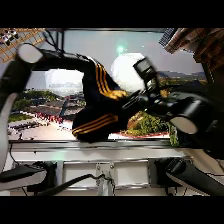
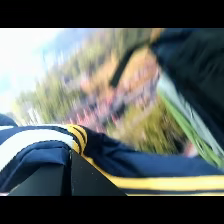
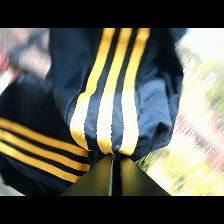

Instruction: Fold the clothes and pants, and hang the long-sleeved shirts on hangers.

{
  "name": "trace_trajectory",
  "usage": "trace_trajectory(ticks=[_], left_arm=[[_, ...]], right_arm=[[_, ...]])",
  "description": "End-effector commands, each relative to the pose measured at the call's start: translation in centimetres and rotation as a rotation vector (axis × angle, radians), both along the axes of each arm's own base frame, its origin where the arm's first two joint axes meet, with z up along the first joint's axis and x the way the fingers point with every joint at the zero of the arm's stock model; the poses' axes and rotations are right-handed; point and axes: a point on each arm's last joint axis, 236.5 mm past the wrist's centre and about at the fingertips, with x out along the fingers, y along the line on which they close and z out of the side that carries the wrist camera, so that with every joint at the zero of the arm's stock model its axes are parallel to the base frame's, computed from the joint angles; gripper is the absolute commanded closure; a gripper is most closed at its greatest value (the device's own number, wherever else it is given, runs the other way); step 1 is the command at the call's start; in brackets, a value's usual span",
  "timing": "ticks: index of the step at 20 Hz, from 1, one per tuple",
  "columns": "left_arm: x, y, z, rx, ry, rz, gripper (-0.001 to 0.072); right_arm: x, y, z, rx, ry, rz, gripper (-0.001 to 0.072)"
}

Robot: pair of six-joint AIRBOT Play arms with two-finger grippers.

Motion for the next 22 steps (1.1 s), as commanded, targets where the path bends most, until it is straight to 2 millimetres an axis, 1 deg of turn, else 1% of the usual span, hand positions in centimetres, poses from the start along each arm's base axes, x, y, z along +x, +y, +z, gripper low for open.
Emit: trace_trajectory(ticks=[1,2,4,7,9,11,12,13,14,15,17,18,19,20,21,22], left_arm=[[-2.3,3.9,10.5,0.007,-0.298,0.124,0.0702],[-3.7,5.4,13.7,0.0,-0.378,0.176,0.0702],[-7.9,8.9,20.3,-0.012,-0.549,0.275,0.0702],[-15.0,13.2,27.6,-0.051,-0.769,0.381,0.0703],[-19.4,15.7,32.1,-0.091,-0.94,0.446,0.0703],[-22.3,17.7,35.6,-0.128,-1.09,0.509,0.0703],[-22.9,18.0,36.4,-0.14,-1.124,0.52,0.0702],[-22.8,18.0,36.5,-0.137,-1.129,0.521,0.0702],[-22.1,17.6,36.0,-0.136,-1.104,0.51,0.0702],[-21.1,17.0,35.0,-0.131,-1.06,0.491,0.0701],[-18.8,15.6,32.5,-0.1,-0.957,0.45,0.0701],[-17.1,14.8,30.7,-0.069,-0.892,0.427,0.0701],[-15.5,14.0,28.8,-0.038,-0.827,0.406,0.0701],[-13.4,13.2,26.4,0.003,-0.753,0.385,0.0701],[-11.4,12.4,24.1,0.037,-0.685,0.364,0.0701],[-9.2,11.2,21.5,0.071,-0.618,0.336,0.0701]], right_arm=[[1.4,-1.5,7.8,0.023,-0.186,-0.029,0.068],[1.3,-1.5,9.8,0.046,-0.221,-0.026,0.0681],[0.7,-1.7,13.4,0.092,-0.273,-0.016,0.0681],[-1.3,-0.7,18.4,0.2,-0.329,0.05,0.0681],[-3.1,0.2,21.0,0.286,-0.333,0.104,0.0681],[-4.3,0.9,22.5,0.349,-0.329,0.142,0.0681],[-4.7,1.2,23.0,0.371,-0.327,0.153,0.0681],[-5.0,1.4,23.3,0.392,-0.324,0.162,0.0681],[-5.5,1.9,23.5,0.416,-0.309,0.179,0.0681],[-6.0,2.3,23.5,0.436,-0.288,0.198,0.0681],[-7.0,2.8,23.3,0.458,-0.246,0.223,0.0681],[-7.1,2.8,22.8,0.448,-0.224,0.221,0.0681],[-6.9,2.6,21.9,0.425,-0.195,0.207,0.0681],[-6.3,2.2,20.2,0.376,-0.162,0.176,0.068],[-5.4,1.8,18.3,0.325,-0.127,0.14,0.068],[-4.4,1.4,15.9,0.266,-0.092,0.101,0.068]])
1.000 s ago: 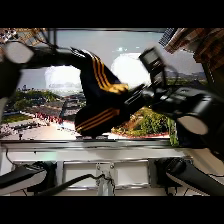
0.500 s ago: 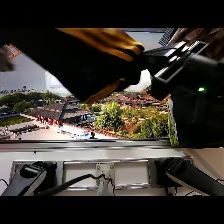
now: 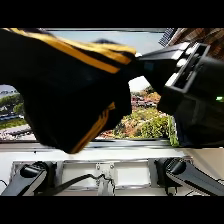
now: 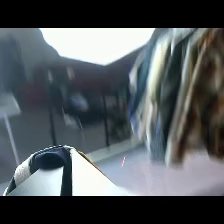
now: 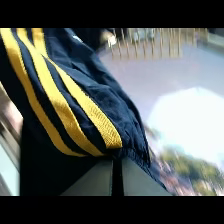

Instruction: Fold the clothes and pants, and hang the long-sleeved shirts on hangers.

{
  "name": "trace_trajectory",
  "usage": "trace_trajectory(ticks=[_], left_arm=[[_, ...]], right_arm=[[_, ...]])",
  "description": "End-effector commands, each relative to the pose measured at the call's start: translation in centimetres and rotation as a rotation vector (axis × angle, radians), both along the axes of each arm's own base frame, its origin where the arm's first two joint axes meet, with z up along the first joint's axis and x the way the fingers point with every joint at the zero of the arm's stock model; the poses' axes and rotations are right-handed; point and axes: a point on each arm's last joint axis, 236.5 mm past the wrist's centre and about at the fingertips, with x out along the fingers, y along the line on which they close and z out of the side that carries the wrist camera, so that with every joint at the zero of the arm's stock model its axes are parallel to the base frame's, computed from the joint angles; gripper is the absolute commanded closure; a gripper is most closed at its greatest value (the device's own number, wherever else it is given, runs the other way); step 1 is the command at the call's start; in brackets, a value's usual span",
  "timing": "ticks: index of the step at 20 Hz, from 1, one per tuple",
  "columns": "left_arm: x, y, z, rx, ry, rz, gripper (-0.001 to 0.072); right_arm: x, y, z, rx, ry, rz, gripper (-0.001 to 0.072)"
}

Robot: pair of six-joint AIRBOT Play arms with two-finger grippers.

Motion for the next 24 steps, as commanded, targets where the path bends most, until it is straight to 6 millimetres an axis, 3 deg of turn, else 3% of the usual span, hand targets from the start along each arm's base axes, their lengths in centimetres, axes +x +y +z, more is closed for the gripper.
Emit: trace_trajectory(ticks=[1,5,7,9,10,11,12,13,14,16,18,19,21,24], left_arm=[[6.6,-3.7,-8.6,0.11,0.244,-0.054,0.07],[15.7,-11.0,-21.7,0.357,0.383,-0.135,0.0701],[19.9,-13.8,-28.2,0.402,0.414,-0.133,0.07],[22.7,-16.0,-33.7,0.3,0.495,-0.114,0.0691],[23.5,-16.4,-35.9,0.217,0.558,-0.09,0.0537],[23.7,-16.7,-37.5,0.128,0.627,-0.07,0.0318],[23.6,-16.9,-38.5,0.05,0.695,-0.052,0.0183],[23.1,-16.7,-39.0,0.028,0.747,-0.044,0.0133],[22.1,-16.3,-39.5,0.049,0.799,-0.044,0.0134],[19.0,-14.3,-40.1,0.127,0.936,-0.038,0.0144],[15.8,-10.1,-40.4,0.264,1.049,0.017,0.0364],[14.5,-8.0,-40.1,0.286,1.076,0.061,0.0366],[11.8,-5.2,-39.7,0.161,1.136,0.149,0.0366],[4.9,-3.0,-41.5,-0.1,1.28,0.273,0.036]], right_arm=[[2.3,-1.1,-6.7,-0.15,0.136,-0.102,0.068],[7.5,-3.9,-19.5,-0.328,0.339,-0.313,0.068],[11.2,-7.7,-25.4,-0.354,0.431,-0.464,0.068],[15.9,-12.0,-28.8,-0.324,0.49,-0.611,0.0679],[18.4,-13.9,-30.0,-0.29,0.516,-0.673,0.0678],[20.9,-15.8,-31.1,-0.251,0.554,-0.732,0.0667],[22.5,-17.4,-32.3,-0.206,0.616,-0.779,0.0461],[23.3,-18.8,-33.5,-0.153,0.72,-0.812,0.0156],[23.4,-19.5,-34.2,-0.106,0.811,-0.819,0.0159],[22.8,-19.9,-33.7,-0.09,0.848,-0.73,0.0236],[20.8,-20.3,-33.3,-0.186,0.834,-0.658,0.0247],[19.8,-20.4,-33.2,-0.206,0.832,-0.65,0.0248],[18.4,-19.8,-33.0,-0.161,0.82,-0.653,0.025],[15.6,-18.6,-33.8,-0.149,0.809,-0.639,0.0278]])
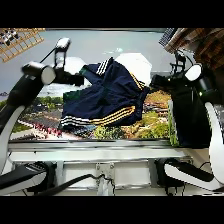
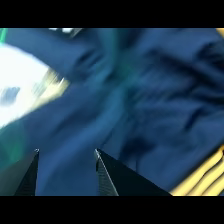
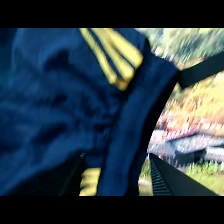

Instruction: Fold the clothes and pants, and hang the long-sleeved shirts on hangers.

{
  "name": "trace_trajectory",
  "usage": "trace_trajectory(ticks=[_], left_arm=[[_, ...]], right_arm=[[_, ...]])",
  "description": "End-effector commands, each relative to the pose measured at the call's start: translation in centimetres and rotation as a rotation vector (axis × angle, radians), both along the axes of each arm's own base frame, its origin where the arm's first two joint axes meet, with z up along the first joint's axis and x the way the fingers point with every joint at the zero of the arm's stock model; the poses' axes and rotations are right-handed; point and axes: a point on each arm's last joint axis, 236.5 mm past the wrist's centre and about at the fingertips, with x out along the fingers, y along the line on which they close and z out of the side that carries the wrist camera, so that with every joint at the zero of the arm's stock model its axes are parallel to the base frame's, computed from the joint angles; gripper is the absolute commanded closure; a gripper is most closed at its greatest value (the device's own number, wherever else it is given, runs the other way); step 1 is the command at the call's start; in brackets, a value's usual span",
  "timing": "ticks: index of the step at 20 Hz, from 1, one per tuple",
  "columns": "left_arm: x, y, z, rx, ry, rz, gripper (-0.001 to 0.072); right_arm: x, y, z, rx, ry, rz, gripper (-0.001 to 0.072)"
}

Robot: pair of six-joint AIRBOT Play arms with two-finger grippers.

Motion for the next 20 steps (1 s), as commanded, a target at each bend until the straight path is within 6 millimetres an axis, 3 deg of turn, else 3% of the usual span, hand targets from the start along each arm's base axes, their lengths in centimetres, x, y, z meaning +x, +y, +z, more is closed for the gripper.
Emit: trace_trajectory(ticks=[1,3,6,8,9,12,15,17,20], left_arm=[[-8.5,2.8,-2.6,-0.145,0.189,0.253,0.0348],[-12.3,3.1,-4.1,-0.237,0.247,0.341,0.0348],[-16.7,5.9,-7.7,-0.307,0.316,0.559,0.0331],[-18.5,8.6,-9.9,-0.318,0.329,0.683,0.0175],[-19.0,9.6,-10.5,-0.335,0.329,0.731,0.0172],[-19.3,12.1,-11.1,-0.345,0.297,0.816,0.0172],[-18.8,13.1,-11.9,-0.329,0.293,0.833,0.0173],[-17.7,12.9,-12.3,-0.344,0.282,0.837,0.0186],[-15.2,10.9,-12.8,-0.437,0.273,0.797,0.0225]], right_arm=[[-2.7,1.0,-0.9,0.021,-0.02,0.016,0.0286],[-4.0,1.7,-1.9,0.022,-0.014,0.027,0.0286],[-5.7,3.4,-3.4,0.021,0.021,0.076,0.0286],[-6.5,4.7,-3.9,0.012,0.027,0.136,0.0286],[-6.7,5.4,-3.9,0.01,0.028,0.156,0.0286],[-7.0,6.7,-3.8,0.009,0.02,0.194,0.0286],[-7.1,7.2,-3.7,0.013,0.015,0.203,0.0286],[-7.1,7.2,-3.7,0.013,0.015,0.203,0.0286],[-7.1,7.2,-3.7,0.017,0.016,0.201,0.0286]])
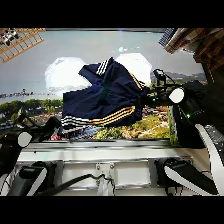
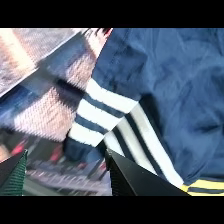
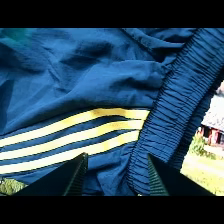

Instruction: Fold the clothes and pants, and hang the long-sleeved shirts on hangers.

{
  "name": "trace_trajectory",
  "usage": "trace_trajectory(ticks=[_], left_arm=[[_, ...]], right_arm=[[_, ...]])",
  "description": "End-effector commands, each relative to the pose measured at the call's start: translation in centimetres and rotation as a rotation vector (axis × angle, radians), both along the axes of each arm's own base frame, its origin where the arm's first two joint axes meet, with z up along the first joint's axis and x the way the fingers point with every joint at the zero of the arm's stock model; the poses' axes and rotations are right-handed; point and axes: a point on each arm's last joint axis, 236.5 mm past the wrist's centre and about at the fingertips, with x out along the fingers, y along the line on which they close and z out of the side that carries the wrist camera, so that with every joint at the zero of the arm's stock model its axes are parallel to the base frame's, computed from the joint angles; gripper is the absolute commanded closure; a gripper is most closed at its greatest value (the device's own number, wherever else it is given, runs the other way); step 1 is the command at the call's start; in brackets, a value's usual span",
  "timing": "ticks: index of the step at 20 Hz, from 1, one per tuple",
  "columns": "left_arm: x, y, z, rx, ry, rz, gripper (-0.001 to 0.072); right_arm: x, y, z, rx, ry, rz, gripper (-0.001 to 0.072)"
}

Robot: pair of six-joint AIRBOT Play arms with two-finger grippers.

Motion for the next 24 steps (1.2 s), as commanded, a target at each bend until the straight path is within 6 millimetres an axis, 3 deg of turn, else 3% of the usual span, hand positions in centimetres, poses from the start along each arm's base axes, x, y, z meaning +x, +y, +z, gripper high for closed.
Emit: trace_trajectory(ticks=[1,5,7,10,12,15,18,19,24], left_arm=[[2.8,-1.8,-0.7,-0.088,-0.055,0.005,0.0225],[3.5,-3.5,-3.1,-0.16,-0.004,-0.01,0.0227],[3.5,-3.8,-4.1,-0.161,0.021,-0.024,0.028],[3.8,-3.5,-4.2,-0.145,0.006,-0.034,0.0594],[4.3,-3.5,-2.9,-0.137,-0.045,-0.061,0.0697],[5.4,-3.4,1.0,-0.107,-0.199,-0.118,0.0697],[5.7,-3.4,4.0,-0.106,-0.301,-0.123,0.0697],[5.7,-3.4,4.3,-0.107,-0.311,-0.126,0.0698],[5.5,-3.5,4.3,-0.086,-0.318,-0.163,0.0698]], right_arm=[[-0.1,0.2,0.0,0.003,0.002,0.002,0.0286],[-0.3,0.2,0.0,0.003,0.01,0.004,0.0286],[-0.2,0.2,0.3,0.006,-0.001,-0.001,0.0286],[-0.4,0.1,1.5,0.01,-0.029,0.002,0.0287],[-1.1,-1.0,2.1,-0.043,-0.045,0.022,0.0287],[-3.2,-4.5,0.7,-0.145,0.011,-0.014,0.0286],[-5.3,-4.7,-2.1,-0.087,0.091,-0.029,0.0274],[-5.2,-4.4,-2.8,-0.079,0.081,-0.014,0.0234],[-2.2,-2.8,-5.5,-0.001,0.125,-0.066,0.0234]])
